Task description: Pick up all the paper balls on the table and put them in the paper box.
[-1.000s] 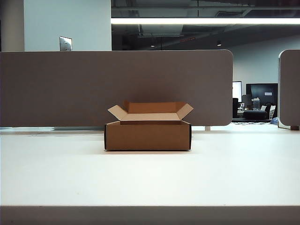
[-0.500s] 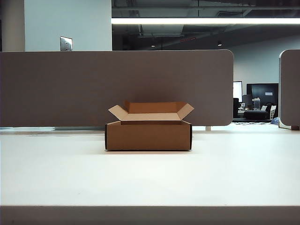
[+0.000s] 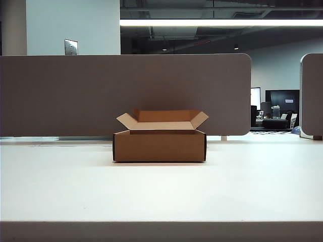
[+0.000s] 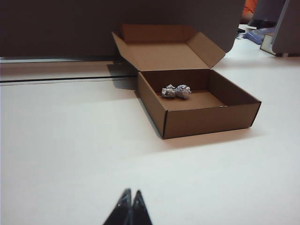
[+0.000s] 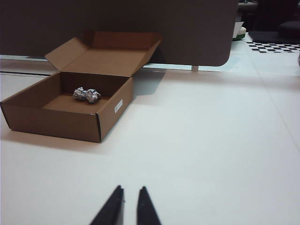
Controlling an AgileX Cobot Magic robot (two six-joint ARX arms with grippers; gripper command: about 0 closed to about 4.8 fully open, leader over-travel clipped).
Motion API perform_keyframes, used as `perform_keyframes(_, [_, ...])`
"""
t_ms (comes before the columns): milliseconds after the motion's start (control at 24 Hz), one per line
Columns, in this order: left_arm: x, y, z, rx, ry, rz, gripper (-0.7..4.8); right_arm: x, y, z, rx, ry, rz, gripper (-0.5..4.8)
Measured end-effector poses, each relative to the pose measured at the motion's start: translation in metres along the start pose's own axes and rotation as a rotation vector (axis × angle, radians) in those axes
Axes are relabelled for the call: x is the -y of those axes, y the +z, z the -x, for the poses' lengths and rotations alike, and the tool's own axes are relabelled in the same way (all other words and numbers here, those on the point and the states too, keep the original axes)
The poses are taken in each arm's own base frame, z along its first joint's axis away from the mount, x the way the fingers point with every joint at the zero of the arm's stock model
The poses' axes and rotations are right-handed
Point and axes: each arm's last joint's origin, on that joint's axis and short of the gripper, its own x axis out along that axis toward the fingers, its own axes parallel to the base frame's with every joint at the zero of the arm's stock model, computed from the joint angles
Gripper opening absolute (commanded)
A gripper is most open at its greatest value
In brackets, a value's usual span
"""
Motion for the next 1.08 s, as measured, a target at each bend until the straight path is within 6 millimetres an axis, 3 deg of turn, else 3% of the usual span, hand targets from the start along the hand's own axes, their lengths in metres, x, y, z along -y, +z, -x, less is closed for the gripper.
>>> perform_keyframes(83, [-0.001, -0.009, 0.000, 0.011, -0.001, 0.003, -0.05, 0.000, -0.008, -0.002, -0.016, -0.001, 0.004, -0.02])
perform_keyframes(250, [-0.001, -0.016, 0.000, 0.030, -0.002, -0.003, -0.05, -0.002, -0.021, -0.006, -0.028, 0.030, 0.017, -0.01])
perform_keyframes(458, [-0.002, -0.027, -0.003, -0.010, 0.000, -0.005, -0.05, -0.003, -0.020, -0.006, -0.027, 0.063, 0.055, -0.01])
perform_keyframes(625, [-0.003, -0.030, -0.003, -0.037, 0.015, -0.096, -0.05, -0.003, -0.020, -0.006, -0.026, 0.069, 0.070, -0.01])
perform_keyframes(1084, [-0.005, -0.035, -0.002, -0.096, 0.106, -0.116, -0.04, -0.003, -0.025, -0.005, -0.071, 0.072, 0.077, -0.01])
